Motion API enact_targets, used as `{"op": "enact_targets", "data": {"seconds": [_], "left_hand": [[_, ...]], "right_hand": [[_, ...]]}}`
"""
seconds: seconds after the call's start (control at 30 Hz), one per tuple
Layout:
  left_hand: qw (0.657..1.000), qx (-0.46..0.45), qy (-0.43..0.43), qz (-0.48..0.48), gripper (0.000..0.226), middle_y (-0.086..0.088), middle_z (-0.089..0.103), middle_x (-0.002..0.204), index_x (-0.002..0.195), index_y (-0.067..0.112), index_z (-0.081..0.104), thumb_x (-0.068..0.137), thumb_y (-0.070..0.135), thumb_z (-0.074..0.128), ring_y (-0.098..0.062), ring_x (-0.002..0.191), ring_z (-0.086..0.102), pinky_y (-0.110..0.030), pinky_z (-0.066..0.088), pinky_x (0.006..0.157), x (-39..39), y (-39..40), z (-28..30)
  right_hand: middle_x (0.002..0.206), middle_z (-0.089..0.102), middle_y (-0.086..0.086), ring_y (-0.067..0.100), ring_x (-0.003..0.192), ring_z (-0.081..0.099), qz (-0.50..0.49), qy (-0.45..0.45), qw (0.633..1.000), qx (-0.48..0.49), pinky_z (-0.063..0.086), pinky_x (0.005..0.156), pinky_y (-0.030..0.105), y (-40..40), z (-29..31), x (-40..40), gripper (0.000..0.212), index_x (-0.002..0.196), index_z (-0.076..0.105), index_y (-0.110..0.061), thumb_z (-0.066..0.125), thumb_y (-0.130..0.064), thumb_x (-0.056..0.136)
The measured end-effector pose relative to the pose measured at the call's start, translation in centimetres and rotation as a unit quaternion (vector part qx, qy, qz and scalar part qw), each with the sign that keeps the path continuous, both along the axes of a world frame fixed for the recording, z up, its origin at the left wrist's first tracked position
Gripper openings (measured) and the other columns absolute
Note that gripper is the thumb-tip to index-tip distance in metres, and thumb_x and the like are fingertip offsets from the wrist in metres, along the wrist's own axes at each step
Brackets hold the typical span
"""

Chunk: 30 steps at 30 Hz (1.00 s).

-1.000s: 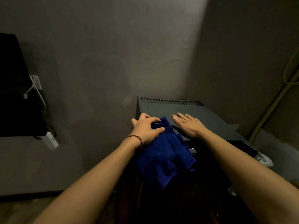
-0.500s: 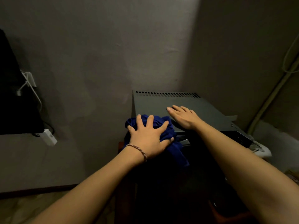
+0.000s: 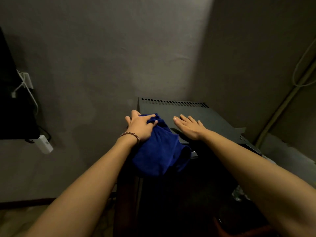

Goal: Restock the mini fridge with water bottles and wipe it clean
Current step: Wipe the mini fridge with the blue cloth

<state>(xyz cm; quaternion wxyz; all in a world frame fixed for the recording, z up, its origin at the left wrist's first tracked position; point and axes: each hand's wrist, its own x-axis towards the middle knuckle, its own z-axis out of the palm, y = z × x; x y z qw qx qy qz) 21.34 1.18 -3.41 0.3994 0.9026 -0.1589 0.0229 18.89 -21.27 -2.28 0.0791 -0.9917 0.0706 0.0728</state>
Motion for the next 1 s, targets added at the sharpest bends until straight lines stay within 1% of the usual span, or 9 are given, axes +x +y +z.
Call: {"op": "enact_targets", "data": {"seconds": [0.13,0.27,0.33,0.43,0.53,0.6,0.73,0.83,1.0], "left_hand": [[0.996,-0.063,0.03,0.058,0.036,-0.003,0.031,0.116,0.132,0.036,0.057,0.101,0.048,0.043,-0.032,0.116,0.033,-0.035,0.022,0.108,3.6,0.9,-0.9],[0.979,-0.198,0.044,0.009,0.046,-0.008,0.033,0.129,0.142,0.025,0.05,0.099,0.039,0.053,-0.025,0.124,0.042,-0.011,0.017,0.102,2.4,0.6,-1.2],[0.967,-0.243,0.062,-0.032,0.06,-0.005,0.022,0.146,0.142,0.024,0.05,0.091,0.056,0.057,-0.019,0.135,0.036,-0.019,0.021,0.109,0.1,0.6,-1.2],[0.974,-0.179,0.096,-0.104,0.1,0.016,-0.011,0.158,0.148,0.034,0.04,0.063,0.085,0.06,-0.018,0.147,0.012,-0.037,0.019,0.119,-3.3,1.4,-1.7],[0.978,-0.111,0.097,-0.145,0.12,0.022,-0.029,0.155,0.151,0.044,0.026,0.048,0.082,0.075,-0.019,0.151,-0.007,-0.049,0.017,0.122,-4.7,2.8,-2.7],[0.973,-0.126,0.113,-0.156,0.121,0.023,-0.03,0.155,0.152,0.046,0.024,0.05,0.071,0.083,-0.015,0.15,-0.005,-0.046,0.017,0.122,-4.8,3.1,-3.4],[0.957,-0.219,0.123,-0.143,0.11,0.018,-0.017,0.159,0.149,0.042,0.034,0.056,0.046,0.092,-0.014,0.149,0.009,-0.035,0.021,0.118,-3.2,2.8,-3.4],[0.949,-0.249,0.133,-0.144,0.108,0.018,-0.01,0.159,0.143,0.047,0.039,0.049,0.044,0.093,-0.015,0.148,0.013,-0.036,0.023,0.117,-1.3,2.6,-4.0],[0.926,-0.323,0.139,-0.137,0.081,0.016,0.003,0.157,0.121,0.056,0.048,0.055,0.04,0.091,-0.015,0.145,0.02,-0.027,0.025,0.106,1.2,1.7,-4.8]], "right_hand": [[0.167,-0.004,-0.003,0.029,0.153,-0.007,-0.01,-0.005,1.0,-0.008,-0.004,0.119,0.06,1.0,-0.2,-0.2,0.064,0.154,0.005,-0.049,0.003,-0.071,0.094],[0.167,-0.001,-0.006,0.027,0.153,-0.004,-0.02,-0.02,0.999,-0.025,0.0,0.118,0.06,1.1,-0.5,0.1,0.063,0.153,0.007,-0.053,0.008,-0.073,0.094],[0.167,0.001,-0.006,0.026,0.153,-0.002,-0.027,-0.029,0.999,-0.037,0.002,0.118,0.059,1.2,-0.5,0.4,0.061,0.152,0.008,-0.054,0.009,-0.073,0.094],[0.167,0.002,-0.006,0.026,0.153,0.0,-0.024,-0.03,0.997,-0.062,0.004,0.118,0.059,1.3,-0.7,0.4,0.056,0.151,0.007,-0.055,0.011,-0.068,0.097],[0.167,0.001,-0.006,0.025,0.153,-0.002,-0.024,-0.029,0.998,-0.056,0.003,0.119,0.059,1.1,-0.8,0.5,0.058,0.151,0.006,-0.055,0.008,-0.07,0.095],[0.167,-0.001,-0.006,0.025,0.153,-0.004,-0.022,-0.028,0.998,-0.041,0.001,0.119,0.059,1.0,-0.9,0.4,0.062,0.152,0.005,-0.055,0.007,-0.073,0.093],[0.167,-0.003,-0.006,0.026,0.153,-0.005,-0.023,-0.025,0.999,-0.041,-0.001,0.119,0.059,1.2,-0.9,0.5,0.065,0.152,0.004,-0.054,0.006,-0.076,0.091],[0.167,-0.003,-0.005,0.027,0.153,-0.006,-0.023,-0.027,0.998,-0.045,-0.001,0.119,0.06,1.3,-1.0,0.4,0.065,0.152,0.003,-0.054,0.007,-0.076,0.091],[0.167,-0.003,-0.006,0.026,0.153,-0.006,-0.026,-0.02,0.999,-0.038,-0.002,0.119,0.06,1.3,-0.8,0.5,0.066,0.152,0.003,-0.055,0.006,-0.077,0.09]]}}
